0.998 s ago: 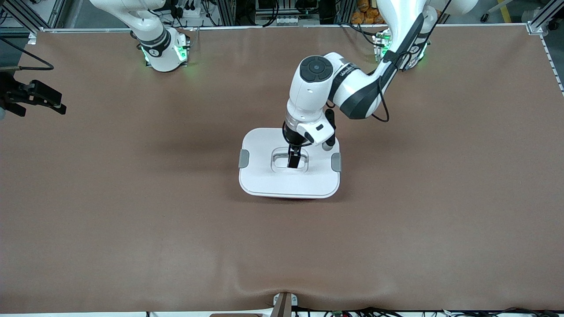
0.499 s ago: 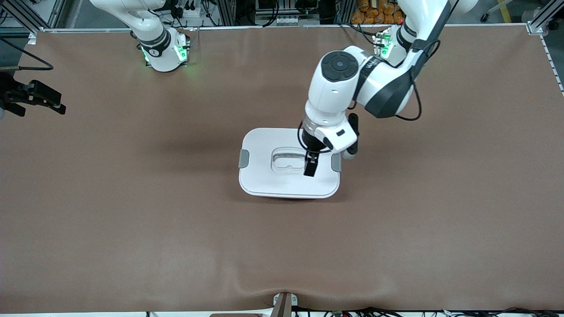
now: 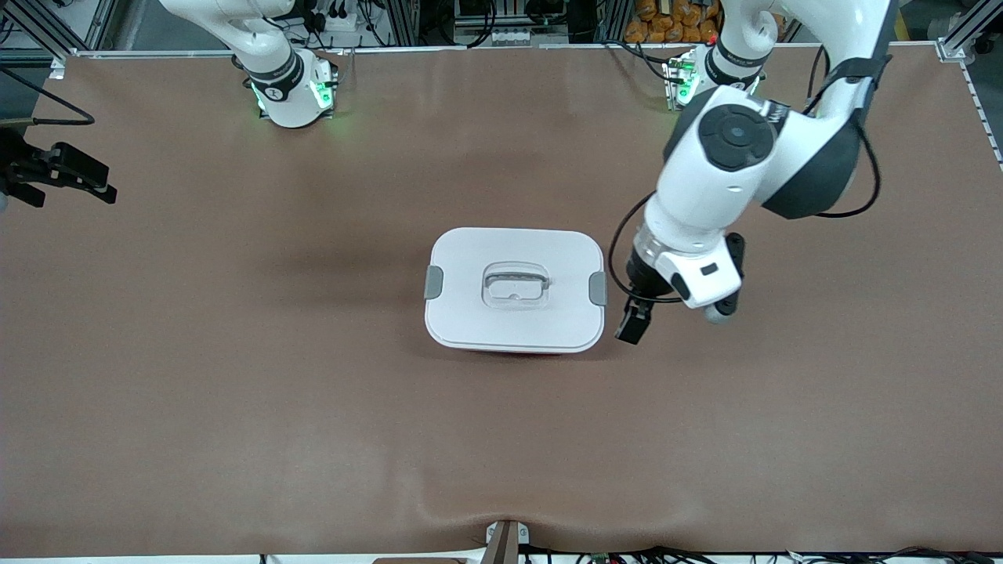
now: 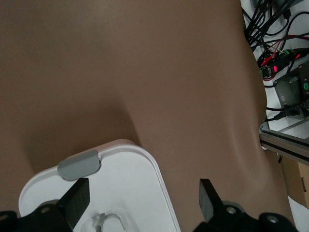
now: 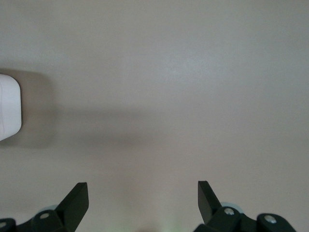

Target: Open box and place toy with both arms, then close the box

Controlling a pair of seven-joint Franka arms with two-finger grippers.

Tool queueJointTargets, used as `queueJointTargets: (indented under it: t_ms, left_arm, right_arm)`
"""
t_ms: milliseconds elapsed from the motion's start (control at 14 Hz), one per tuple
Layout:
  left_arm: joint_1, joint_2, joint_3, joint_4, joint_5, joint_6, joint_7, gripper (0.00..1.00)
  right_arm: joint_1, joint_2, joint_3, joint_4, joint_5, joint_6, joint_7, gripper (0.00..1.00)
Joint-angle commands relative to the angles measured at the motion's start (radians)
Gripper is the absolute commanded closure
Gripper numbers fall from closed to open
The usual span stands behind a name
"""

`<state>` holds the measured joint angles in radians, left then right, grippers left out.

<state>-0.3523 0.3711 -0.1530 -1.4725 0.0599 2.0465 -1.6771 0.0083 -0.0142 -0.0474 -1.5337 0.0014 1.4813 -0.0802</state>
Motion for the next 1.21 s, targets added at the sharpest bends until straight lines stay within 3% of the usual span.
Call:
queueJointTargets:
  t_ms: [0, 285, 570, 1140]
  left_arm:
    - [0.05, -0.02, -0.011, 0.003, -0.025, -0.038, 0.132, 0.0]
    - [0.122, -0.035, -0.016, 0.003, -0.025, -0.115, 0.33, 0.0]
    - [0.306, -0.069, -0.125, 0.004, -0.031, -0.167, 0.555, 0.0]
    - [0.346, -0.228, -0.065, 0.006, -0.017, -0.359, 1.027, 0.0]
  right_arm:
    - [-0.019, -0.001, 0.012, 0.015, -0.009, -0.004, -0.009, 0.0]
    - [-0.021, -0.001, 0.011, 0.018, -0.008, -0.003, -0.007, 0.0]
    - [-0.019, -0.001, 0.011, 0.018, -0.008, -0.004, -0.007, 0.0]
    - [-0.019, -0.001, 0.012, 0.02, -0.008, -0.003, -0.007, 0.0]
